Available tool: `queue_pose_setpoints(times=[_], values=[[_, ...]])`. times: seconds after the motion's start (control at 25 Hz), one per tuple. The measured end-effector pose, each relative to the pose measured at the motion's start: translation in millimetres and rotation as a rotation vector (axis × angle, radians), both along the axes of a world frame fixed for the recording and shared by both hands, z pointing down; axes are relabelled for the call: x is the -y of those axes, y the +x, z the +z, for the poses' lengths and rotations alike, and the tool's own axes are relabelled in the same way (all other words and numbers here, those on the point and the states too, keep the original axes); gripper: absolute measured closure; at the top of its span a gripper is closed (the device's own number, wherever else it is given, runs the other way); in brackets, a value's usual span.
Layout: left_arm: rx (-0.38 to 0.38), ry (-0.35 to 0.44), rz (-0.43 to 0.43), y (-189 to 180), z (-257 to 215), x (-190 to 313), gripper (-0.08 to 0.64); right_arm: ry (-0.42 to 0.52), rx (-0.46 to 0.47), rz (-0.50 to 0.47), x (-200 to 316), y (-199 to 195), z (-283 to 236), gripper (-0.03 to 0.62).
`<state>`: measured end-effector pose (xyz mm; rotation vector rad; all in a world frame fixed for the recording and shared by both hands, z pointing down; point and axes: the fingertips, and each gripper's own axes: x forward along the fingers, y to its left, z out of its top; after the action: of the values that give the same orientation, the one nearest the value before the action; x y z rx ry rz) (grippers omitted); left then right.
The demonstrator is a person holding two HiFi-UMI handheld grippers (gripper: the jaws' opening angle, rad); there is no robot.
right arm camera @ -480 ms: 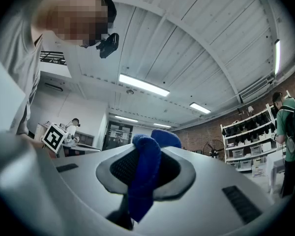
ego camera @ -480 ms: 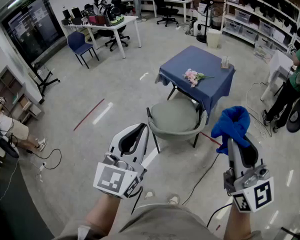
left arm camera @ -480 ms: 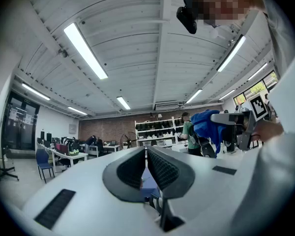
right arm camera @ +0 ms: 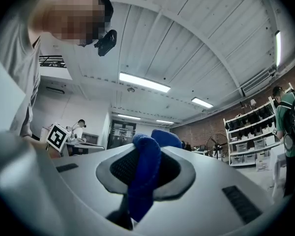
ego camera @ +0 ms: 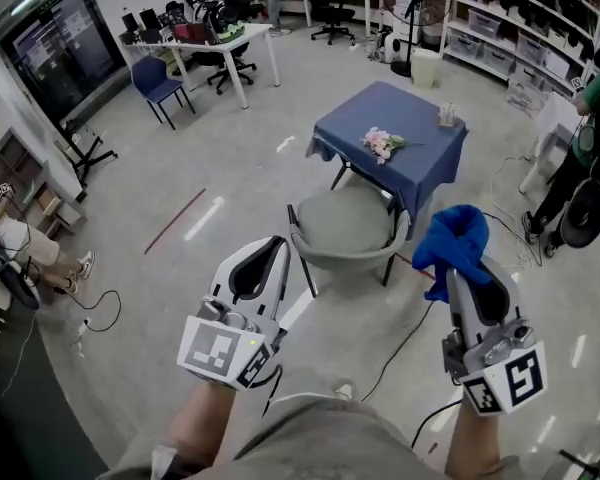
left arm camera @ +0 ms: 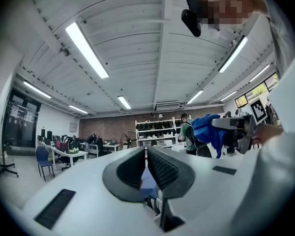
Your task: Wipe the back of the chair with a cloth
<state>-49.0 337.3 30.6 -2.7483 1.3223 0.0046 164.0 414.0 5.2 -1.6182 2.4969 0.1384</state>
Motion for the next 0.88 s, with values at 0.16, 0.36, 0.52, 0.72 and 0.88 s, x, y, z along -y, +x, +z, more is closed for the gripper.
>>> queue_pose_setpoints(times=[0.16, 0.36, 0.52, 0.72, 0.88], values=[[0.002, -0.036, -0.03, -4.1, 9.2, 5.9, 0.529, -0.034, 0.005, -0.008, 6.4, -0.3, 12.5, 0.508], [-0.042, -0.095, -0.036, -11.1, 17.8, 25.1, 0.489, -0.069, 0.001, -0.015, 25.2, -2.0, 22.5, 0.508], [-0.061, -0.13, -0.033, -15.0, 30.3, 51.0, 0.382, -0.098, -0.008, -0.015, 48.3, -5.9, 33.7, 0.508], [-0.059, -0.178, -0.027, -19.0, 51.8, 96.7, 0.374, -0.15, -0.023, -0.008, 94.6, -9.9, 55.0, 0.508], [-0.037, -0.232, -0.024, -25.6, 75.1, 143.6, 0.374, -0.204, -0.03, -0.025, 145.4, -23.0, 77.8, 0.508]])
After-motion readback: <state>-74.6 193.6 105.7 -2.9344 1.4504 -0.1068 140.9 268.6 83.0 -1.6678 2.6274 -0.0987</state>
